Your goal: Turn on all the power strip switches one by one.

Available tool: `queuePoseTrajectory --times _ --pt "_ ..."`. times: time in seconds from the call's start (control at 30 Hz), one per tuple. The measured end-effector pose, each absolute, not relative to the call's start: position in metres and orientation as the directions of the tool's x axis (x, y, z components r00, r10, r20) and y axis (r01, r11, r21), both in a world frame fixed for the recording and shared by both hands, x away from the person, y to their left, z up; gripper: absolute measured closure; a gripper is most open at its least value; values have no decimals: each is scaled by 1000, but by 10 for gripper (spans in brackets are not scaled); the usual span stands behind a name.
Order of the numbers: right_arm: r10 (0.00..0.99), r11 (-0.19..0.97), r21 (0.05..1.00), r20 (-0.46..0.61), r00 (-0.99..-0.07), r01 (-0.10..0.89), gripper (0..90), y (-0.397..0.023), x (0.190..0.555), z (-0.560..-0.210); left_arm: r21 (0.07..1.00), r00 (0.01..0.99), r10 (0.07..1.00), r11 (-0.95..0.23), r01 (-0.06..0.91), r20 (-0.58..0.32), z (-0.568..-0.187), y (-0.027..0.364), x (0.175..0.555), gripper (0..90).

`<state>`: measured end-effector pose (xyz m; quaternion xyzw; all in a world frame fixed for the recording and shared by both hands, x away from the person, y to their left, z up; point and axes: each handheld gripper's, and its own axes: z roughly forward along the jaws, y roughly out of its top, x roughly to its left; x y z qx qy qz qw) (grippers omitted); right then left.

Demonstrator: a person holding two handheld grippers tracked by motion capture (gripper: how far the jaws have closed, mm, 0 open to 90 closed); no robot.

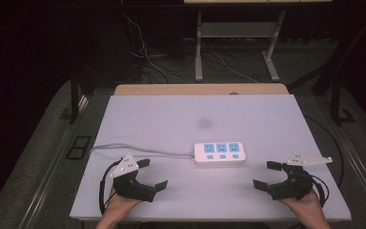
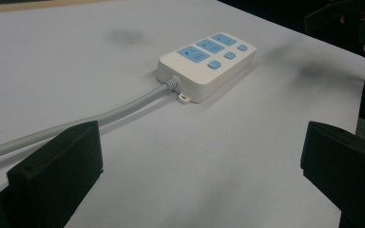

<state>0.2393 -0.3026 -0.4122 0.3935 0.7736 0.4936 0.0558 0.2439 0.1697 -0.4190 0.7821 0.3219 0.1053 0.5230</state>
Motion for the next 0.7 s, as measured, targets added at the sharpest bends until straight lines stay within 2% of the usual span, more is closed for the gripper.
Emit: queuePoseTrajectory --times 0.7 --pt "658 277 765 290 -695 582 9 -307 252 -400 882 764 621 -248 401 -173 -421 171 246 0"
